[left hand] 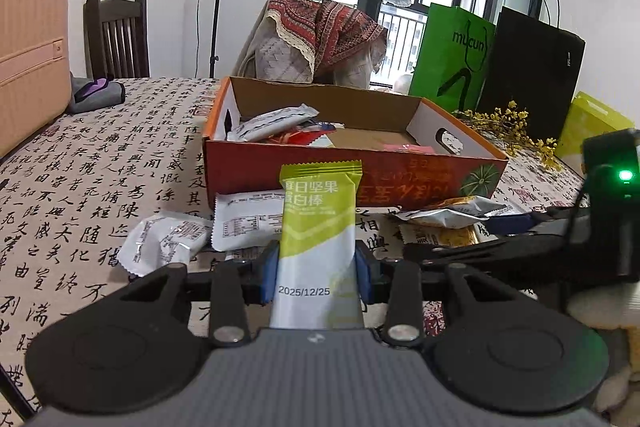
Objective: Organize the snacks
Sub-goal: 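Grasp a green-and-white snack bar with the left gripper while the right gripper grasps a gold oat cracker packet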
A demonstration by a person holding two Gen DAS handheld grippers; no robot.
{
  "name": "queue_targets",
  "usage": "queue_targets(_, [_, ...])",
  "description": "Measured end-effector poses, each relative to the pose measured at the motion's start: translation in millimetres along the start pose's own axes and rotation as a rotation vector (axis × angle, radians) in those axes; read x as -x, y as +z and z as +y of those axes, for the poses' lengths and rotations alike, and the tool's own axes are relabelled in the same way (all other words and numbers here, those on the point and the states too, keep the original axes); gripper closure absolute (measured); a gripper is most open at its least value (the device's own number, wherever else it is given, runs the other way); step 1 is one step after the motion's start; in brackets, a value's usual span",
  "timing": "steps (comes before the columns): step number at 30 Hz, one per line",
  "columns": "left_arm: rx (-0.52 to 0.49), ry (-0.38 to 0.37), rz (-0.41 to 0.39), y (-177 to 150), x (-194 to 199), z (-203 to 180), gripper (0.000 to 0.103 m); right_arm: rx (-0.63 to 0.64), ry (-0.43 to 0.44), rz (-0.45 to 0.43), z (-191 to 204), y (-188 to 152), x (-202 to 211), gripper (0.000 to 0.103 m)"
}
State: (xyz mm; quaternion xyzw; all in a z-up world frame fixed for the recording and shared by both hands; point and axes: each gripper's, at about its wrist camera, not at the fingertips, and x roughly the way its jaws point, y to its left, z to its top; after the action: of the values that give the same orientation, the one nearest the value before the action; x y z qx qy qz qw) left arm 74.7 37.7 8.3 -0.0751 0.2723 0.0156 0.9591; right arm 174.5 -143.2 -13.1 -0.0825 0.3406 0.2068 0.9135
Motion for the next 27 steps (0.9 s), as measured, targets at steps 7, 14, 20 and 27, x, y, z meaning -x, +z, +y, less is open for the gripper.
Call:
queue_targets(7, [0.008,-0.001,-0.002,0.5,0.0,1.9,0.065,-0.010,0.024,0.012,1.5,-6.2,-5.9,0.014])
queue_targets(14, [0.007,-0.003,-0.009,0.3,3.1,0.3,0.065,0.063,0.036,-0.020,10.6,-13.0,9.7,0.032])
queue_targets(20, [0.008,-0.005,-0.017,1.8,5.5,-0.5,0.064,0.033,0.087,-0.044,3.7,-20.7,29.5,0.038])
queue_targets(27, [0.007,-0.007,-0.033,4.5,10.1,-2.3,0.064,0.016,0.109,-0.096,-4.2,-27.6,57.9,0.039])
